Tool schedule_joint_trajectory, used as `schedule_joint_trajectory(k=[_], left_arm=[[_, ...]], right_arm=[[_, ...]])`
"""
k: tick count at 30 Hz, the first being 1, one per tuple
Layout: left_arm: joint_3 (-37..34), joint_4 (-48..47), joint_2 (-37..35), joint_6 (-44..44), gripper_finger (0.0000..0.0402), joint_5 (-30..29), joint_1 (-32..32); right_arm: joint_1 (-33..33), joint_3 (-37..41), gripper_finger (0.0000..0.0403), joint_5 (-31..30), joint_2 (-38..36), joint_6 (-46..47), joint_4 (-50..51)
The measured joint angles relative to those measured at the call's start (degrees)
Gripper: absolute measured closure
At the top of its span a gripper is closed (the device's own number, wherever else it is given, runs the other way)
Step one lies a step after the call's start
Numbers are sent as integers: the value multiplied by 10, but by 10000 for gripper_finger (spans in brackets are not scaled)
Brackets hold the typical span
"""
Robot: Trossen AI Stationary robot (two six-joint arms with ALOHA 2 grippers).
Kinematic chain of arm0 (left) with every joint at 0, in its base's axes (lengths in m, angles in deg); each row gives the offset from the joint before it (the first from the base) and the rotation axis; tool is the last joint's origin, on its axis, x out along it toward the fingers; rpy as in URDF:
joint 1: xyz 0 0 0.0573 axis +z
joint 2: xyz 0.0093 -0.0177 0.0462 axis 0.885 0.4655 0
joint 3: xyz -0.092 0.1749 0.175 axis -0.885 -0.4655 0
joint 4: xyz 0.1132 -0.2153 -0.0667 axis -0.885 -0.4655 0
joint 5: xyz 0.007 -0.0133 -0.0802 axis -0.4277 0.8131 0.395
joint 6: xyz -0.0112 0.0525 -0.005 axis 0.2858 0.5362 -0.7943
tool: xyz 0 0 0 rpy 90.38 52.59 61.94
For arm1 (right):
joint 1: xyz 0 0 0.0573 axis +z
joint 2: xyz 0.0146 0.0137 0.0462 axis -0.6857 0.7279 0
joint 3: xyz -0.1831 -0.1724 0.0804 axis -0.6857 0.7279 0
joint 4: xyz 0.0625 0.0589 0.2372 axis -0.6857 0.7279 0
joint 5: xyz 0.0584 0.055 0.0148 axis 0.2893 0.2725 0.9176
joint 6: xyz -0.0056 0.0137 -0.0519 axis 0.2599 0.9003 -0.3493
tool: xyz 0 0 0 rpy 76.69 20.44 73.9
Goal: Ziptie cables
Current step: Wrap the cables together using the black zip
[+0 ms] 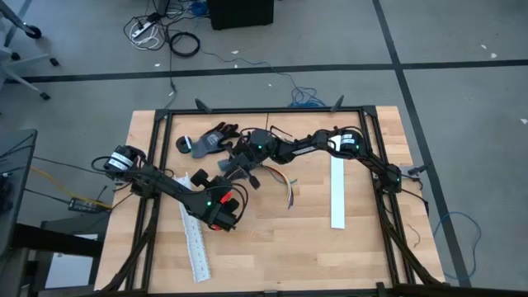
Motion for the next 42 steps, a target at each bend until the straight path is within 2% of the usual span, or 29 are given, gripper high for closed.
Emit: schedule_joint_trajectory(k=[3,11,17,22,27,30,33,35,38,42], left_arm=[[0,0,0,0,401,0,0],[0,0,0,6,395,-1,0],[0,-4,-4,0,350,21,0],[0,-60,-29,-100,303,34,-9],[-1,-113,-63,-224,276,-21,-49],[-12,-105,-99,-287,270,-76,-82],[-46,-100,-143,-337,269,-106,-115],[-86,-83,-171,-364,269,-112,-137],[-156,1,-215,-373,268,-117,-157],[-249,172,-250,-300,268,-132,-163]], right_arm=[[0,0,394,-18,0,-3,0],[-13,0,402,-15,0,4,6],[-13,0,402,-15,0,3,17],[-13,0,402,-15,0,3,21],[-13,0,402,-11,0,3,21],[-13,0,402,-10,0,3,21],[-13,0,403,-5,0,3,21],[-13,0,403,4,0,3,21],[-13,0,403,9,0,3,20],[-13,0,403,15,0,6,20]])
